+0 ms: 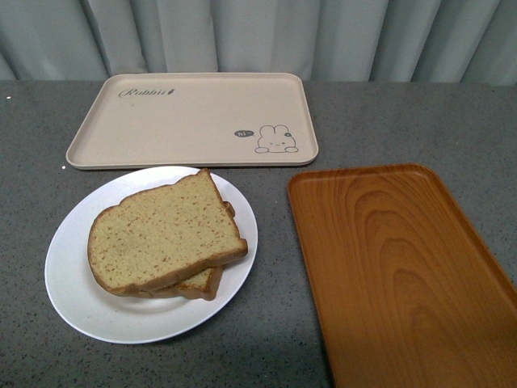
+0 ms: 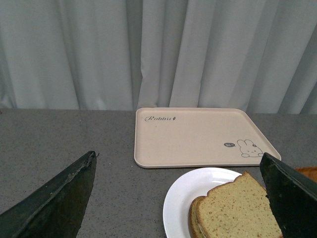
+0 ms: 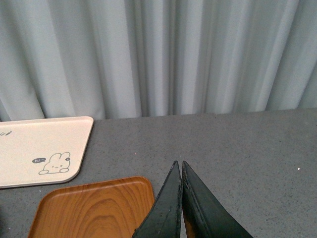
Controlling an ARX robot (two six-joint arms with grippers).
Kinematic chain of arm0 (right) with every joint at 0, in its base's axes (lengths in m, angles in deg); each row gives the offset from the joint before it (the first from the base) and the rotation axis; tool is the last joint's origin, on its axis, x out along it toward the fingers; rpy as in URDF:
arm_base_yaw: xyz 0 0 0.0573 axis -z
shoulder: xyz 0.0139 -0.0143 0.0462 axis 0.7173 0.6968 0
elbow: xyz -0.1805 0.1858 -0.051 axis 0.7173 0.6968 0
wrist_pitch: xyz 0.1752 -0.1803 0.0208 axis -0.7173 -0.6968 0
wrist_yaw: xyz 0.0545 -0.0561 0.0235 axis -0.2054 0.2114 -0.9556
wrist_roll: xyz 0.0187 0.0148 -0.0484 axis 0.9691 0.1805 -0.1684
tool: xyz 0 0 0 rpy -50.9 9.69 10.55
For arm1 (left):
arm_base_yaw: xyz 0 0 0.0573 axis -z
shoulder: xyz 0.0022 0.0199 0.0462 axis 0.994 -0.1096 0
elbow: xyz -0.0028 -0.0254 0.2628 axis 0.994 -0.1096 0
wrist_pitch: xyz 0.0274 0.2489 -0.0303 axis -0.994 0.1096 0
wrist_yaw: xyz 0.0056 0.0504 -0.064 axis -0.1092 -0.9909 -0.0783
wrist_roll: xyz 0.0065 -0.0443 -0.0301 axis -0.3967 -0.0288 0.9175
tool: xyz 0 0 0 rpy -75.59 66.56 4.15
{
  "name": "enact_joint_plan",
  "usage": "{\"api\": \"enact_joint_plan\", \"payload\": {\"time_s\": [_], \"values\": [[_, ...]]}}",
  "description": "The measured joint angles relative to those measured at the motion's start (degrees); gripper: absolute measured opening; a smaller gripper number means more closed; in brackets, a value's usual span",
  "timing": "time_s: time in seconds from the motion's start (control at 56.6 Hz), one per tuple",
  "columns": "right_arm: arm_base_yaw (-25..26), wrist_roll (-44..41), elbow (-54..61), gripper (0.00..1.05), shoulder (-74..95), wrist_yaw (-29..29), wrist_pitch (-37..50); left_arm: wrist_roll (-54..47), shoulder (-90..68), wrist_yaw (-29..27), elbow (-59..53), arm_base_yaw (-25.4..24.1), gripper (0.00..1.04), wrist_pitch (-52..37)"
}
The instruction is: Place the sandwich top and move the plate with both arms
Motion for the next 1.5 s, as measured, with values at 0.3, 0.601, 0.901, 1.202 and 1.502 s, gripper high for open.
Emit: {"api": "enact_joint_plan", "payload": {"time_s": [0.3, 0.601, 0.901, 1.202, 1.502], "values": [[0.0, 0.0, 0.2, 0.01, -12.5, 0.0, -11.4, 0.0, 0.0, 0.0, 0.0, 0.0, 0.98, 0.0], [0.0, 0.0, 0.2, 0.01, -20.7, 0.0, -19.3, 0.0, 0.0, 0.0, 0.0, 0.0, 0.98, 0.0], [0.0, 0.0, 0.2, 0.01, -26.6, 0.0, -25.0, 0.0, 0.0, 0.0, 0.0, 0.0, 0.98, 0.0], [0.0, 0.0, 0.2, 0.01, -32.7, 0.0, -31.8, 0.0, 0.0, 0.0, 0.0, 0.0, 0.98, 0.0], [0.0, -0.1, 0.2, 0.01, -39.9, 0.0, -38.7, 0.0, 0.0, 0.0, 0.0, 0.0, 0.98, 0.0]]}}
